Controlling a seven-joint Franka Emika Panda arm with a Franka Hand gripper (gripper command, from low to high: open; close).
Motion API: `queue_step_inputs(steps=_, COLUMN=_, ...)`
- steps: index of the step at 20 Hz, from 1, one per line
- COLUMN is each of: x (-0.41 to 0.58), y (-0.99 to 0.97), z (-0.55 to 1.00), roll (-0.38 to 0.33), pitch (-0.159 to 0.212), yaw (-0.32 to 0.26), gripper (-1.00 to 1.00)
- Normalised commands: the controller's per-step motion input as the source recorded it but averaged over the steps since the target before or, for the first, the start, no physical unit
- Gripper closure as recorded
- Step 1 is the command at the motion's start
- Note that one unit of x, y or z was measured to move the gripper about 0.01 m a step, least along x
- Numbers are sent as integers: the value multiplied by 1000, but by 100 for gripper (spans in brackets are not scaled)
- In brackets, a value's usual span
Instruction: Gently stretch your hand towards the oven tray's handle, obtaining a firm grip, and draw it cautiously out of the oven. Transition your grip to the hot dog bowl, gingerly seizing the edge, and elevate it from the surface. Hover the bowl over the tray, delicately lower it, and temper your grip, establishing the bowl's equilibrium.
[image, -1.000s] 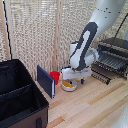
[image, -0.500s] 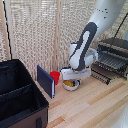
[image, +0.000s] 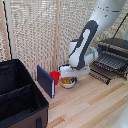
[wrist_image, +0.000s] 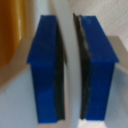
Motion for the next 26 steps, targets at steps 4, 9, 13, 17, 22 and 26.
queue_step_inputs(steps=4, x=22, y=0, z=439, roll=-1, pitch=-8, yaw=-2, gripper=100)
queue_step_inputs(steps=9, x=117, y=-74, z=533, roll=0, pitch=24, yaw=9, gripper=100)
queue_step_inputs(steps=13, x=208, y=-126, z=592, roll=0, pitch=77, yaw=0, gripper=100)
queue_step_inputs(steps=17, x=374, y=-185, z=550, roll=13, pitch=47, yaw=-6, gripper=100)
queue_step_inputs(steps=22, x=527, y=-223, z=588, roll=20, pitch=22, yaw=-29, gripper=100)
queue_step_inputs(steps=26, x=589, y=-291, z=655, roll=26, pitch=15, yaw=-92, gripper=100)
